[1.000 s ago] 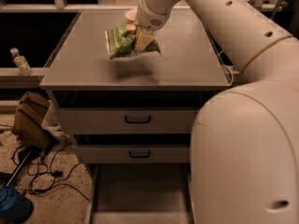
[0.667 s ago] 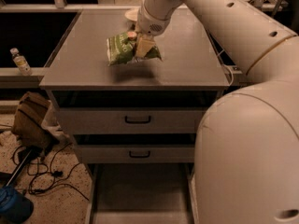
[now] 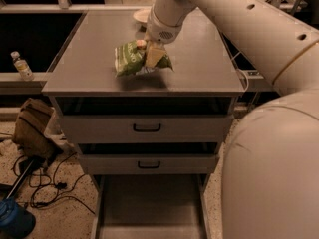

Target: Place green jalapeno chip bag into bottom drawer

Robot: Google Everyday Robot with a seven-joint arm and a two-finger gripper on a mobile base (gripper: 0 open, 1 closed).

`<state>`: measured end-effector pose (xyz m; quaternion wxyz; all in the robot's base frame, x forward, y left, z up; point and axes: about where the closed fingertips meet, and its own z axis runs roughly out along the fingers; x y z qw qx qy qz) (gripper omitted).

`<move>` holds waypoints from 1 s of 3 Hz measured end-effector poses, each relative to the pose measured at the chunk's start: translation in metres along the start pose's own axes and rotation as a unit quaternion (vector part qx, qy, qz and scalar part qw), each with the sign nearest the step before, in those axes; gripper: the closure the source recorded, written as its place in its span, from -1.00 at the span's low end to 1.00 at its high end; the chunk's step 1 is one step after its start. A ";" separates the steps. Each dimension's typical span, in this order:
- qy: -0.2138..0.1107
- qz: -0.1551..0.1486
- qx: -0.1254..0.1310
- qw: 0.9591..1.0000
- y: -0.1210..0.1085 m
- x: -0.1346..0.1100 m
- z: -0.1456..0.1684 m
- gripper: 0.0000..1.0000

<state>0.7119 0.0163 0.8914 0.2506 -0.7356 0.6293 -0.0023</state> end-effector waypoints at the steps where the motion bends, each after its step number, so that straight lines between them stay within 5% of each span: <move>1: -0.009 0.037 0.046 0.998 0.030 -0.004 -0.045 1.00; 2: -0.032 0.063 0.122 0.990 0.075 -0.017 -0.069 1.00; 3: -0.035 0.061 0.116 0.991 0.084 -0.018 -0.062 1.00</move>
Offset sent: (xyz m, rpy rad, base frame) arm -0.1815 -0.0174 -0.0794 0.0803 -0.0714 -0.2100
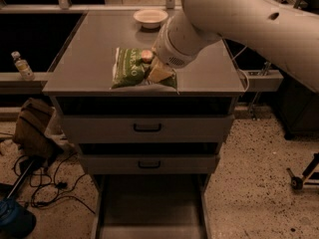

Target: Place green jalapeno chip bag into bottom drawer

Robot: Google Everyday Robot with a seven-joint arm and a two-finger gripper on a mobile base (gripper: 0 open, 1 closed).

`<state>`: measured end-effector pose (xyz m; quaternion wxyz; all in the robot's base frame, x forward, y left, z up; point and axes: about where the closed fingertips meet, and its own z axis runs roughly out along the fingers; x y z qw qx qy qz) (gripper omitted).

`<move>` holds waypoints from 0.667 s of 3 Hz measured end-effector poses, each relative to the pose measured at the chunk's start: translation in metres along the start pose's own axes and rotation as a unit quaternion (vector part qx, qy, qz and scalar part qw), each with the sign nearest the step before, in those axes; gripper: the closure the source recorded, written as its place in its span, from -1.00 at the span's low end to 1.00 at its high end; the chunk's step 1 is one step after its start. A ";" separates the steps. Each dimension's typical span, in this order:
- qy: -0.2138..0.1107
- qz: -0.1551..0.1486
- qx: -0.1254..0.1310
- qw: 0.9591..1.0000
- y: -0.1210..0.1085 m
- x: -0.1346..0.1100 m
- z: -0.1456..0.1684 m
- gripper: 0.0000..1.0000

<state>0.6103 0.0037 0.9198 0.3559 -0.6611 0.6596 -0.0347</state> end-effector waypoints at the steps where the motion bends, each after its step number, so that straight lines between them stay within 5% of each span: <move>1: -0.025 0.023 0.006 0.999 0.034 -0.006 -0.005 1.00; 2: -0.029 0.045 0.032 0.998 0.077 0.002 0.001 1.00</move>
Offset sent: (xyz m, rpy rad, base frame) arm -0.1244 -0.0007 -0.1545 0.0824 0.0337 -0.1327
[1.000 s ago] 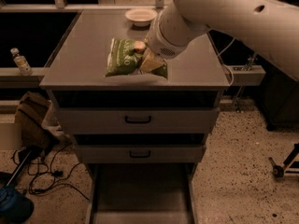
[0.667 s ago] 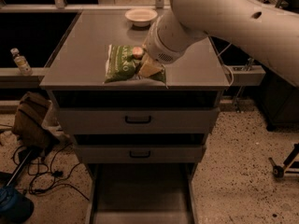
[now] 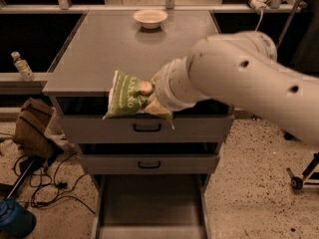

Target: Place green jalapeno chip bag into bottom drawer

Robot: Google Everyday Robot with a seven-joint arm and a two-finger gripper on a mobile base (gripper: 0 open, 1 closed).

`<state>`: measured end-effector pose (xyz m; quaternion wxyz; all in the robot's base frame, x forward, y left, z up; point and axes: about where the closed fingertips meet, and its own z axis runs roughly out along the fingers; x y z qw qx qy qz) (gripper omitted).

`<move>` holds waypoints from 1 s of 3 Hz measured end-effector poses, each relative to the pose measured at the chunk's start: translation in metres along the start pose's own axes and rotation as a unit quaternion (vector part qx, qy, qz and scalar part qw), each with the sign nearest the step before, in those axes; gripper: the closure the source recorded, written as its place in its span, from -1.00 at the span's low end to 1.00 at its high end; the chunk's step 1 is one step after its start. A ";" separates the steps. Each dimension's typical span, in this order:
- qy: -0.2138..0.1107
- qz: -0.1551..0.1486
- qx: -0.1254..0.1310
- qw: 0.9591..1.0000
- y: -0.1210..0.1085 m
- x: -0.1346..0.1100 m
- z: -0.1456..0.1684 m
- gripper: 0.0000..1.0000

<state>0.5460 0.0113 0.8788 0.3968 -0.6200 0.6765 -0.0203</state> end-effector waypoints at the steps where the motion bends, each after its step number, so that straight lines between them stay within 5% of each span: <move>1: 0.008 0.001 -0.010 1.000 0.026 0.018 0.016 1.00; 2: 0.008 0.001 -0.010 1.000 0.026 0.018 0.016 1.00; 3: 0.004 0.033 -0.012 0.999 0.042 0.034 0.045 1.00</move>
Offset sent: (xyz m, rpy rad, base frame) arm -0.0099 -0.0021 -0.0327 -0.0107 0.0172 -0.0017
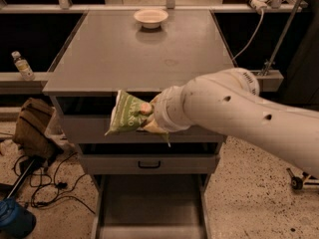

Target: Place green jalapeno chip bag into bottom drawer

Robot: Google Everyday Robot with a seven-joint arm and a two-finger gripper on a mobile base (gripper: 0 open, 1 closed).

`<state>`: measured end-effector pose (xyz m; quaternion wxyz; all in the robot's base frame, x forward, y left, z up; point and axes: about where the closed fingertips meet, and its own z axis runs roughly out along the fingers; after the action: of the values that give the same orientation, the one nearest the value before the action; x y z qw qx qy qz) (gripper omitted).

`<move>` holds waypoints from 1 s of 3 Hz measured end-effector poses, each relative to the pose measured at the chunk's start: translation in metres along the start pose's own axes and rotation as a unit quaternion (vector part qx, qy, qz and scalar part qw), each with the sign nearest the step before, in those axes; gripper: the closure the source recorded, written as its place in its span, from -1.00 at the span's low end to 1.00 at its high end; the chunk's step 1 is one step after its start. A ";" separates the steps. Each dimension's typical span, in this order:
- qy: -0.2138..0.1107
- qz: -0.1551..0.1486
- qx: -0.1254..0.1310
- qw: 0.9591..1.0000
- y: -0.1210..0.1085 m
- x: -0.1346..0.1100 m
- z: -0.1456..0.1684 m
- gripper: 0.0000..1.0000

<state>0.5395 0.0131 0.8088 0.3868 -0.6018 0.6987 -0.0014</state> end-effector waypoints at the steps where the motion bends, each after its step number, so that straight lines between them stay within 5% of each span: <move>1: -0.011 0.044 -0.017 0.999 0.034 0.027 0.052 1.00; 2: 0.006 0.073 -0.039 0.997 0.071 0.055 0.079 1.00; 3: 0.007 0.073 -0.038 0.997 0.070 0.054 0.077 1.00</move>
Offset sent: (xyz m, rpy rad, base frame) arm -0.0069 0.0344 -0.1790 0.1143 0.1822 -0.0538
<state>0.5234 0.0229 0.6928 0.3577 -0.5639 0.7427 0.0496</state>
